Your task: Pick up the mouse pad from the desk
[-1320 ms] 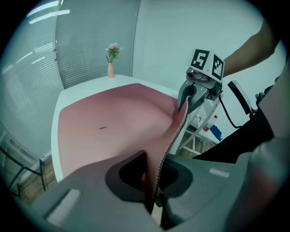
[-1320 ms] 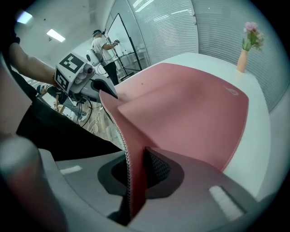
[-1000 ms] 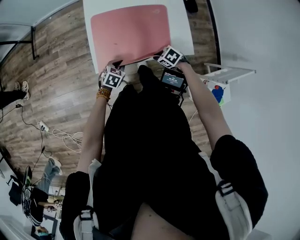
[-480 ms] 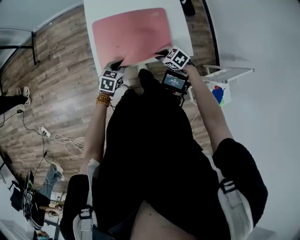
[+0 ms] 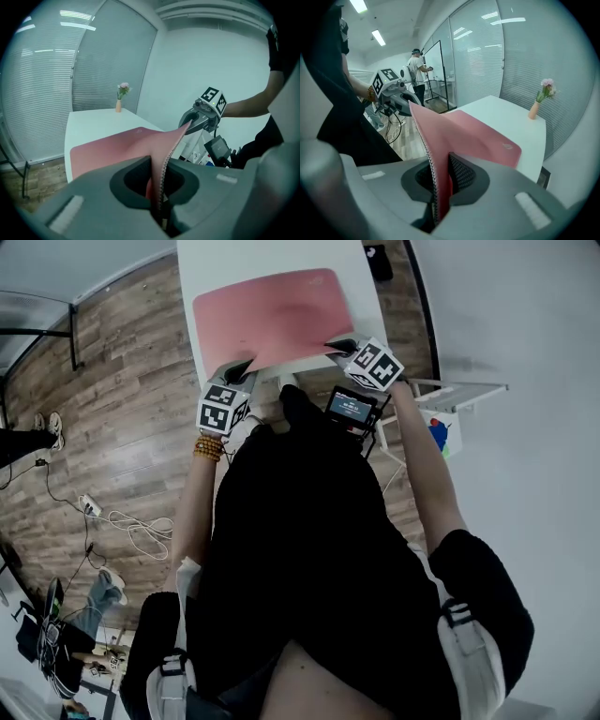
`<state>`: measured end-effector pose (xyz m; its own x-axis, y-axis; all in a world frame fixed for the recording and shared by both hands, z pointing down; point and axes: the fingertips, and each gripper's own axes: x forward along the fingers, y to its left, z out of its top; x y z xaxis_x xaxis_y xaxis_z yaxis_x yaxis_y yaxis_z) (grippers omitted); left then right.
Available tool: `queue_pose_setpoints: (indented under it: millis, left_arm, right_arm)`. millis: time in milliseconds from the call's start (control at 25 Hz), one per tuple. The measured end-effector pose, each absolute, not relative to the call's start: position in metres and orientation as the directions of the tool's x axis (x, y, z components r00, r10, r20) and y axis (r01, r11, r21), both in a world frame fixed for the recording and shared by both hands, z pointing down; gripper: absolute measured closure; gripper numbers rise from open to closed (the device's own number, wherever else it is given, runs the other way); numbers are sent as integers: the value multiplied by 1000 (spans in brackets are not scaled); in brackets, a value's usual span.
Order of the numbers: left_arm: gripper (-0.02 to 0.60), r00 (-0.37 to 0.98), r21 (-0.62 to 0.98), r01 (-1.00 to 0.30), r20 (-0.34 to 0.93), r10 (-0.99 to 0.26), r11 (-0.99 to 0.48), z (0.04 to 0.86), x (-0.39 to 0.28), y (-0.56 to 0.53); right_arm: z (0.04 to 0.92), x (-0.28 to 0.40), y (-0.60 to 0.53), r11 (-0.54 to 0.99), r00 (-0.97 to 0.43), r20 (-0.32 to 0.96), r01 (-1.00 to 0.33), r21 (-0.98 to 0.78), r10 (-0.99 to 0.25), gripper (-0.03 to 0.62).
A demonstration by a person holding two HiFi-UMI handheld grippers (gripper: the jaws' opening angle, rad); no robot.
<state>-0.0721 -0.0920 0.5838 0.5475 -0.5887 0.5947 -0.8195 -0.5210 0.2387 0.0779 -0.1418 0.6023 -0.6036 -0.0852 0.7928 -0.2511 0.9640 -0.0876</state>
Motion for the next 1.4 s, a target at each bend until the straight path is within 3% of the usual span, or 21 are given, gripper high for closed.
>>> queue_pose_setpoints:
  millis: [760, 1400]
  left_arm:
    - [558, 524, 194, -845, 483, -701, -498, 506, -95, -93]
    - [560, 490, 265, -864, 240, -838, -429, 409, -125, -138]
  right_arm:
    - [497, 57, -151, 923, -711, 622, -380, 54, -329, 549]
    - [411, 33, -175, 853, -761, 444, -522, 13, -473, 551]
